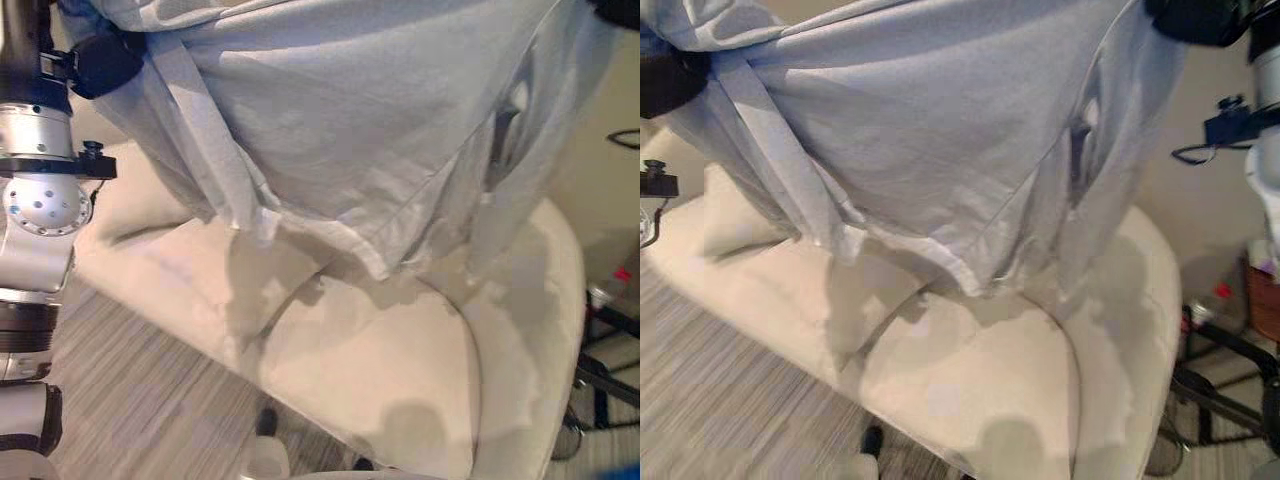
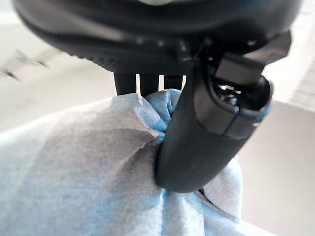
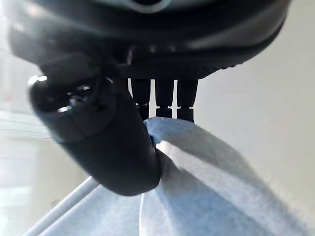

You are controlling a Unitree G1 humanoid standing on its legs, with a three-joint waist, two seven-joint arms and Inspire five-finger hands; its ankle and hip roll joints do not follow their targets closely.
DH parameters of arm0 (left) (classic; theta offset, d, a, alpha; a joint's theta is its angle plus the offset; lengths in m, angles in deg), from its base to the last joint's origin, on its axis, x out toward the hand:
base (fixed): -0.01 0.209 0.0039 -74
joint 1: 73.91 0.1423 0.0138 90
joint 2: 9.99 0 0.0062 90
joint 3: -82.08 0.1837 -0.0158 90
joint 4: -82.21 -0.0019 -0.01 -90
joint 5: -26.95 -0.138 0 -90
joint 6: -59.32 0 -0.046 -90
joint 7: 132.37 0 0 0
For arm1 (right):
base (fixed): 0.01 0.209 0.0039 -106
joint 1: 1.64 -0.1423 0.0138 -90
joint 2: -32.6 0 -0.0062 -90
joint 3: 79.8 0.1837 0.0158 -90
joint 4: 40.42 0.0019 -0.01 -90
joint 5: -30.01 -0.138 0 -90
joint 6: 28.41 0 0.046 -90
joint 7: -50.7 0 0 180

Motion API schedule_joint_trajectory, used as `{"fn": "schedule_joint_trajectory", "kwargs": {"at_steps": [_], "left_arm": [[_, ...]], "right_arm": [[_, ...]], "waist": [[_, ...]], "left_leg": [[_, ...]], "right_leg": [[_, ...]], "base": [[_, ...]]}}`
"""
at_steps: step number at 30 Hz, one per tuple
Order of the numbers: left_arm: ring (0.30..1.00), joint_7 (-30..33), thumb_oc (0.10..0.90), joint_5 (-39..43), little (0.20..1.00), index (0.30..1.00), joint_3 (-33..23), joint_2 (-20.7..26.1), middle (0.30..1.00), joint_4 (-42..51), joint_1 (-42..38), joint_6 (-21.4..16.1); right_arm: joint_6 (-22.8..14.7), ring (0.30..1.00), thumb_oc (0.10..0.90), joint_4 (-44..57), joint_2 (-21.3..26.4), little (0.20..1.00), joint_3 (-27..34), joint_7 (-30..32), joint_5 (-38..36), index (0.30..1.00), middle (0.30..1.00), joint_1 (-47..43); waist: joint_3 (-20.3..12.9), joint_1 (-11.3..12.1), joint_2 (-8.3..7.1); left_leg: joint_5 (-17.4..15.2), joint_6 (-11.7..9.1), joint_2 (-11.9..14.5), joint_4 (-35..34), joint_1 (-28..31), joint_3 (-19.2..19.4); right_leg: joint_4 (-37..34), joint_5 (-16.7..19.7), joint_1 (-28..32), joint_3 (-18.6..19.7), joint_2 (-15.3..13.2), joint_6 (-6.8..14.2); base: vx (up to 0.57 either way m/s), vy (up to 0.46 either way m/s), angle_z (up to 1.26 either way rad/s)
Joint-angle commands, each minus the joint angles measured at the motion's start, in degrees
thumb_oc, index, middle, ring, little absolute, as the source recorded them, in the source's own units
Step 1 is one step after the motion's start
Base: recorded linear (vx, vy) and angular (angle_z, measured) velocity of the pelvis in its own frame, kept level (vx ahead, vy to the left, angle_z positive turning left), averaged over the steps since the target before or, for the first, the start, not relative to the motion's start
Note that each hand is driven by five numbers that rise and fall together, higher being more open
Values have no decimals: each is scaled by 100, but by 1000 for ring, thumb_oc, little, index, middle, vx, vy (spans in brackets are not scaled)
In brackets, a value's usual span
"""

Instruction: Hang the clothes on the sofa on the clothes rack.

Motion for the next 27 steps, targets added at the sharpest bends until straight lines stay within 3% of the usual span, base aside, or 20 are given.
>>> {"fn": "schedule_joint_trajectory", "kwargs": {"at_steps": [1,2,3,6,7,8,9,10,11,12,13,15,16,17,18,19,20,21,26,27], "left_arm": [[300,376,400,82,300,300,-253,180,300,19,-703,-188],[300,395,400,48,300,300,-183,117,300,-64,-773,-194],[300,452,400,107,300,300,-75,104,300,-213,-870,-208],[300,499,400,172,300,300,46,145,300,-324,-999,-239],[300,485,400,194,300,300,81,161,300,-333,-1020,-241],[300,440,400,174,300,300,145,204,300,-349,-1116,-231],[300,420,400,174,300,300,296,181,300,-361,-1266,-244],[300,393,400,191,300,300,618,266,300,-397,-1600,-284],[300,396,400,194,300,300,639,270,300,-415,-1627,-291],[300,435,400,168,300,300,648,322,300,-389,-1665,-285],[300,436,400,121,300,300,635,374,300,-347,-1677,-260],[300,398,400,105,300,300,758,388,300,-365,-1812,-259],[300,401,400,108,300,300,773,391,300,-386,-1837,-264],[300,372,400,142,300,300,872,373,300,-430,-1902,-279],[300,372,400,142,300,300,870,373,300,-430,-1900,-279],[300,341,400,149,300,300,1049,201,300,-525,-2026,-203],[300,294,400,122,300,300,1009,18,300,-555,-1981,-145],[300,333,400,63,300,300,863,-101,300,-594,-1872,-154],[300,347,400,141,300,300,527,-267,300,-528,-1484,-212],[300,345,400,210,300,300,512,-411,300,-497,-1470,-248]], "right_arm": [[-110,300,400,4,-114,300,109,459,-267,300,300,-324],[-80,300,400,-58,-182,300,87,493,-255,300,300,-276],[-31,300,400,-103,-183,300,158,511,-247,300,300,-88],[30,300,400,-114,-148,300,267,490,-218,300,300,113],[47,300,400,-112,-120,300,325,456,-232,300,300,168],[61,300,400,-132,-120,300,437,436,-179,300,300,269],[87,300,400,-154,-101,300,552,436,-157,300,300,388],[142,300,400,-90,-6,300,670,467,-46,300,300,471],[144,300,400,-92,-9,300,676,471,-43,300,300,471],[169,300,400,-51,-21,300,656,480,40,300,300,442],[198,300,400,-28,-43,300,665,479,55,300,300,405],[166,300,400,-77,-59,300,589,515,-3,300,300,305],[160,300,400,-95,-57,300,568,516,-8,300,300,276],[132,300,400,-164,6,300,439,474,-96,300,300,132],[131,300,400,-166,6,300,435,474,-96,300,300,128],[70,300,400,-234,197,300,278,402,-256,300,300,-34],[1,300,400,-317,387,300,201,373,-376,300,300,-203],[-68,300,400,-467,405,300,-77,430,-374,300,300,-572],[-94,300,400,-553,245,300,-514,425,-426,300,300,-1128],[-75,300,400,-560,273,300,-492,437,-445,300,300,-1153]], "waist": [[-386,-257,-417],[-384,-320,-448],[-458,-456,-385],[-501,-510,-332],[-551,-512,-272],[-659,-594,-278],[-682,-639,-313],[-631,-644,-426],[-635,-626,-456],[-621,-611,-451],[-611,-622,-395],[-552,-721,-349],[-556,-713,-345],[-553,-748,-314],[-555,-749,-313],[-474,-783,-286],[-368,-879,-480],[-377,-790,-624],[-310,-609,-740],[-192,-630,-751]], "left_leg": [[-591,-75,74,9,379,496],[-660,-145,588,125,563,590],[-256,-292,1399,435,775,673],[2,-476,1627,562,852,447],[-125,-513,1517,516,832,217],[-770,-579,1297,273,890,219],[-1069,-561,1099,159,899,300],[-1309,-393,711,-55,875,380],[-1301,-373,676,-66,873,403],[-1301,-285,510,-192,903,549],[-1248,-187,337,-401,982,673],[-1219,-52,50,-489,928,636],[-1225,-57,62,-489,923,645],[-1197,-5,-70,-489,848,561],[-1197,-5,-70,-489,845,561],[-1192,72,-266,-489,871,349],[-1163,99,-507,-489,950,138],[-1190,180,-720,-489,897,51],[-1394,217,-855,-16,826,176],[-1436,121,-759,442,543,482]], "right_leg": [[-1210,553,630,106,-184,619],[-1267,635,588,7,-366,668],[-1295,703,635,-194,-640,782],[-1293,782,750,-270,-779,859],[-1326,867,818,-238,-877,927],[-1376,1034,879,-286,-1125,1061],[-1338,1416,864,-333,-1400,1194],[-1246,2441,669,-333,-1864,1299],[-1278,2484,655,-314,-1892,1299],[-1266,2771,557,-411,-2062,1299],[-1164,2652,477,-486,-2099,1299],[-749,2184,285,-81,-1736,1142],[-662,2126,231,-53,-1741,1137],[-431,1696,94,219,-1413,1012],[-429,1696,90,220,-1413,1012],[-96,738,-89,479,-456,704],[-349,383,-377,995,473,533],[-938,482,-151,1032,585,393],[-1367,571,244,906,495,429],[-1407,541,334,721,369,451]], "base": [[-69,164,33],[-12,562,52],[-12,556,54],[115,474,64],[266,713,54],[268,721,42],[239,930,42],[93,622,90],[49,634,92],[34,444,54],[40,602,2],[36,493,-16],[29,373,14],[7,156,48],[108,495,79],[216,420,52],[236,449,94],[138,114,112],[75,51,15],[-20,91,4]]}}
